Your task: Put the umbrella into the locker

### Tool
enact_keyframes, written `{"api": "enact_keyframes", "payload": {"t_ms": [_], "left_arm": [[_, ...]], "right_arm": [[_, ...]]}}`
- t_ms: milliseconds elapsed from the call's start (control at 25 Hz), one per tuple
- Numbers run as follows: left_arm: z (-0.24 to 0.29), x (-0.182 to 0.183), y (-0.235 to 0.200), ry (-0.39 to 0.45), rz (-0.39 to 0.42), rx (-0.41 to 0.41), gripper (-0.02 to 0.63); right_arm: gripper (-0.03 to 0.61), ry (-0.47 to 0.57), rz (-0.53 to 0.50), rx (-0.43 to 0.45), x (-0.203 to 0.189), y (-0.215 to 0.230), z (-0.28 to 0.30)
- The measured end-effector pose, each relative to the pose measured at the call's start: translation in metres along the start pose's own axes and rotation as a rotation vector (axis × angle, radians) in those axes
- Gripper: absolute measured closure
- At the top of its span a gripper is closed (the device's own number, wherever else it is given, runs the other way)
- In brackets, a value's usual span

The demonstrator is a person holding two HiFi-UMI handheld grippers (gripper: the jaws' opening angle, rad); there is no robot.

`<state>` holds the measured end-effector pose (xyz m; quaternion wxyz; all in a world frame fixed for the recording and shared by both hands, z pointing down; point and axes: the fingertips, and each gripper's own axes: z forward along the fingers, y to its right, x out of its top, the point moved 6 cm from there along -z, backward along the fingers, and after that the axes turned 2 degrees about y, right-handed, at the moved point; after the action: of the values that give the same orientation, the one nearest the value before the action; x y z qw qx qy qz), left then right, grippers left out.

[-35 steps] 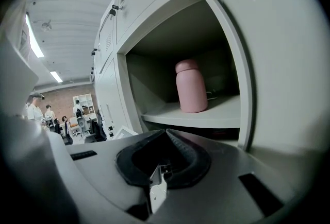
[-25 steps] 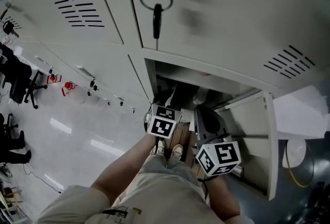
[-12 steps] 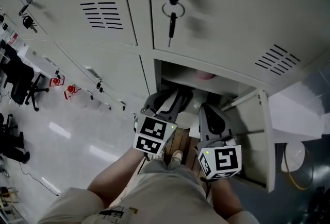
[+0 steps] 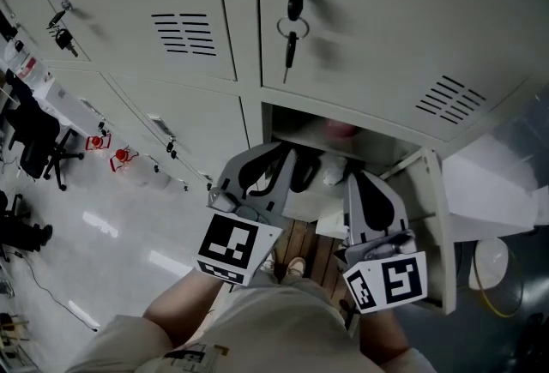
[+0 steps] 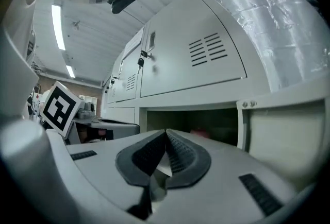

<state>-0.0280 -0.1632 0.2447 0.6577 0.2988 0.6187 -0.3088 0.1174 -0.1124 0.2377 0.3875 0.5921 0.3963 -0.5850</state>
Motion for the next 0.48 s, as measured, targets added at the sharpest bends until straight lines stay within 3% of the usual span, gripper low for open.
{"api": "enact_keyframes", "payload": {"t_ms": [280, 480], "left_arm": [[-0.018, 0.044, 0.002, 0.138, 0.027, 0.013, 0.604], [-0.033, 0.059, 0.006, 0.184, 0.058, 0.024, 0.604]], "right_arm": [[0.571, 0.085, -0.119, -0.005, 0.045, -0.012, -0.017], [0.571, 0.138, -0.127, 0.011, 0.063, -0.017, -0.027]]}}
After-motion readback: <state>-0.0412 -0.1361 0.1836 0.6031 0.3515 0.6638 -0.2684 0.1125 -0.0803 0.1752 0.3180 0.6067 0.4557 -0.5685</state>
